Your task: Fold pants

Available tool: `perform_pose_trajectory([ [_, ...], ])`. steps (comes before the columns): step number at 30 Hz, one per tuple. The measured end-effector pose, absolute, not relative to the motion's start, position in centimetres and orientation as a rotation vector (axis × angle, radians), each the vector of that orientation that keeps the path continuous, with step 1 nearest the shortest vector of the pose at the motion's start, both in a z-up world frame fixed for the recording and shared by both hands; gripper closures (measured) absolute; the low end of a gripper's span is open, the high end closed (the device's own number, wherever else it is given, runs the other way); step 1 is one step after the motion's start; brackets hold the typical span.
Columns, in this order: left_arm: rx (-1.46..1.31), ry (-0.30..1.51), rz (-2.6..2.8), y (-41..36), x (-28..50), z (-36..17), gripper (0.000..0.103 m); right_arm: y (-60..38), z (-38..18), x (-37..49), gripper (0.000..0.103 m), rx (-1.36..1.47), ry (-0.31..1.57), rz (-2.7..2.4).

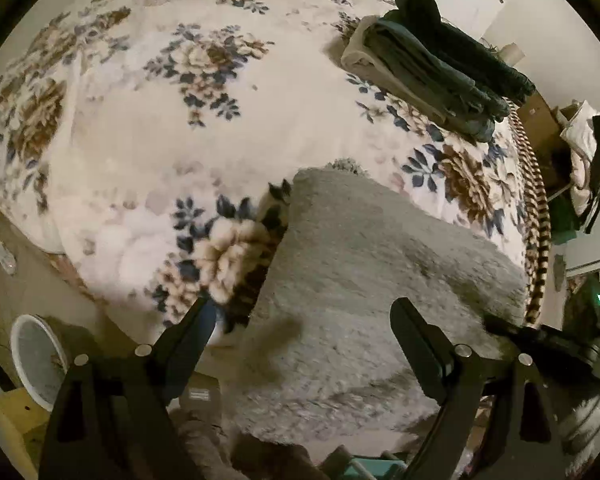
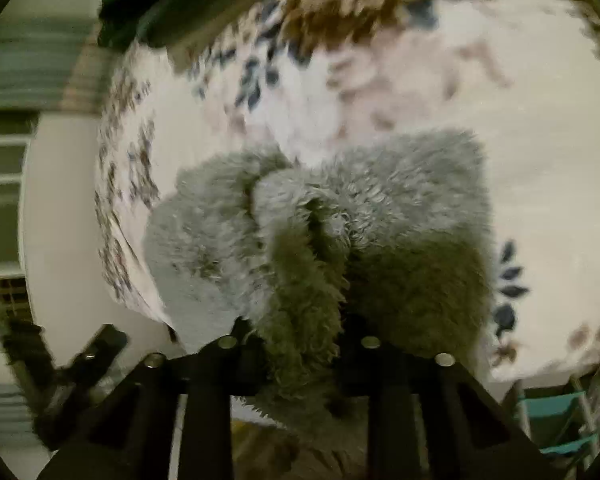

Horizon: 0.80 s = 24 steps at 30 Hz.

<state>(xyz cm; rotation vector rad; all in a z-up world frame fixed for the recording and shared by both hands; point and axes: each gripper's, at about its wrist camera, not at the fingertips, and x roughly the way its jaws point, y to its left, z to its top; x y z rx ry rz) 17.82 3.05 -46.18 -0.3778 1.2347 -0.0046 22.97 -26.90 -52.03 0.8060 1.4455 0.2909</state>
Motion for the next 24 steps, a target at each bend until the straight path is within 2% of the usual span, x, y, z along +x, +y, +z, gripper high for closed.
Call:
perform_pose_trajectory([
  [5, -0.416, 1.254, -0.072, 1.4, 18.6, -46.9, 0.014, -32.0, -48.7, 20.3, 0.080, 0.861, 1.383, 0.189],
  [10, -0.414, 1.289, -0.137, -1.6, 20.8, -49.5, 0.014, -36.3, -48.9, 17.6, 0.080, 0.896, 1.402, 0.087],
  [12, -0.395, 1.313, -0.147, -2.4, 21.5, -50.8, 0.014, -37.1, -51.1, 16.9, 0.075, 0.839, 1.477, 0.023],
  [14, -0.381, 1.345, -0.161, -3.0, 22.1, -52.0, 0.014, -37.0, -53.7, 16.7, 0.052, 0.717, 1.630, -0.043],
  [16, -0.373, 1.355, -0.169, -3.4, 22.3, -52.3, 0.014, -36.8, -54.7, 16.4, 0.045, 0.674, 1.679, -0.063],
  [17, -0.370, 1.353, -0.175, -3.4, 22.4, -52.2, 0.014, -36.9, -54.4, 16.2, 0.037, 0.688, 1.666, -0.060],
  [21, -0.341, 1.330, -0.190, -3.9, 22.6, -51.1, 0.014, -36.6, -51.0, 15.9, 0.029, 0.679, 1.572, -0.006],
  [24, -0.324, 1.323, -0.201, -4.4, 23.0, -51.0, 0.014, -34.5, -51.8, 15.7, 0.025, 0.544, 1.676, 0.065],
])
